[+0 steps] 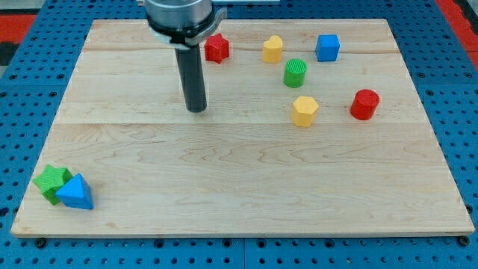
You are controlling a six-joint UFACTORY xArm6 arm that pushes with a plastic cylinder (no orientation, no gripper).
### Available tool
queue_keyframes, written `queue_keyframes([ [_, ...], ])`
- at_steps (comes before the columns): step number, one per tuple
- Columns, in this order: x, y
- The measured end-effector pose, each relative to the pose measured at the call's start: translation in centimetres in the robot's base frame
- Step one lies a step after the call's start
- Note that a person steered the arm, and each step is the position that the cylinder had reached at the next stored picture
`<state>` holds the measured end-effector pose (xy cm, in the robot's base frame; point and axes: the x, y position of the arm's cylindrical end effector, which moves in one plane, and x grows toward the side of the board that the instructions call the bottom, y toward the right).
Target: Slide the red star to the top center of the board
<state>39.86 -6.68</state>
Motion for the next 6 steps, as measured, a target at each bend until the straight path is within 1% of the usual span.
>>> queue_keyframes([
  [1,-3.6,0.9],
  [6,-13.2,2.5],
])
